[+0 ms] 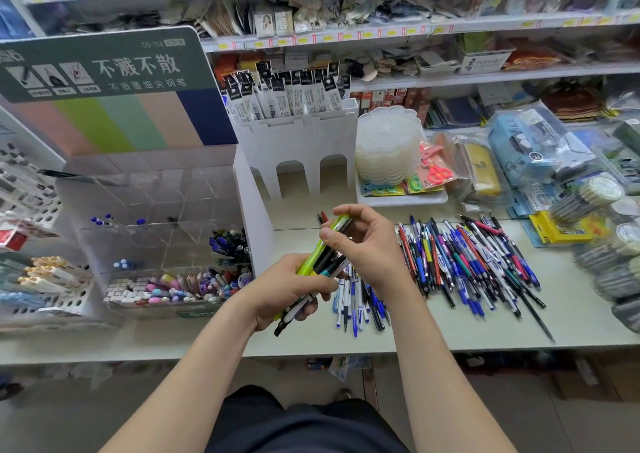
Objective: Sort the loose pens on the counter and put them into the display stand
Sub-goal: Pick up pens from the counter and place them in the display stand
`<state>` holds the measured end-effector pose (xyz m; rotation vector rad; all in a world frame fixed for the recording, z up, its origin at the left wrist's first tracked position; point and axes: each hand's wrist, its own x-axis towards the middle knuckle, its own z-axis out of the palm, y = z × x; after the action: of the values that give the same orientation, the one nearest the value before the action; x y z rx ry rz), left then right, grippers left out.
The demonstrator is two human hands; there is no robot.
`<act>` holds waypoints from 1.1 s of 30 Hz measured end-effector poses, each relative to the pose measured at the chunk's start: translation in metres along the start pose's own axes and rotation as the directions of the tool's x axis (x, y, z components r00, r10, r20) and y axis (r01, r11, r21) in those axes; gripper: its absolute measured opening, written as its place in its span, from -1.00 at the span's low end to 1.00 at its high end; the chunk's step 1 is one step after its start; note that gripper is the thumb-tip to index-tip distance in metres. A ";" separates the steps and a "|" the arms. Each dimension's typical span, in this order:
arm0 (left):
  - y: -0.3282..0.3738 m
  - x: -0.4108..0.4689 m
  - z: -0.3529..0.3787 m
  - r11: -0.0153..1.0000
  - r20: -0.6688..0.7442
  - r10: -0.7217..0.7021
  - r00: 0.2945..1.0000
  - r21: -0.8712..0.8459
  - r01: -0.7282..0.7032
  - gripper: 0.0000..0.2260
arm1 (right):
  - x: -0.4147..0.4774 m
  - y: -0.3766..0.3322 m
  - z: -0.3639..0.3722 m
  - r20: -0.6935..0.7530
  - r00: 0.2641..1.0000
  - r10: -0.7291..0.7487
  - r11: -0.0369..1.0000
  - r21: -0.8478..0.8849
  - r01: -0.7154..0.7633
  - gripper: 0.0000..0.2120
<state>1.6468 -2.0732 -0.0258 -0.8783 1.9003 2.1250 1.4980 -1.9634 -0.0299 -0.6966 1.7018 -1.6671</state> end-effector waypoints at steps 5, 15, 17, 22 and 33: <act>-0.004 -0.006 -0.013 1.000 -0.005 -0.021 1.000 -0.013 0.021 -0.71 | -0.002 0.002 0.015 -0.012 0.999 -0.032 0.999 0.001 0.032 -0.82; -0.019 -0.037 -0.066 1.000 0.040 0.018 0.999 0.025 -0.019 -0.80 | 0.009 -0.009 0.077 -0.092 0.992 0.091 0.982 0.174 -0.074 -0.75; -0.024 -0.049 -0.085 0.998 0.036 0.043 0.998 0.033 -0.044 -0.79 | 0.012 -0.011 0.099 -0.108 0.992 0.059 0.976 0.214 -0.035 -0.81; -0.035 -0.078 -0.139 0.994 -0.003 0.068 0.998 0.087 -0.067 -0.83 | 0.012 -0.020 0.166 -0.247 0.969 -0.015 0.953 0.291 0.089 -0.77; -0.092 -0.131 -0.243 0.994 -0.373 0.111 0.921 0.019 -0.112 -0.93 | 0.015 -0.017 0.269 -0.113 0.971 0.212 0.964 0.186 -0.189 -0.74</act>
<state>1.8750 -2.2527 -0.0414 -1.2838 2.1691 2.1444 1.6911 -2.1512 -0.0091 -0.3247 1.6310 -1.7224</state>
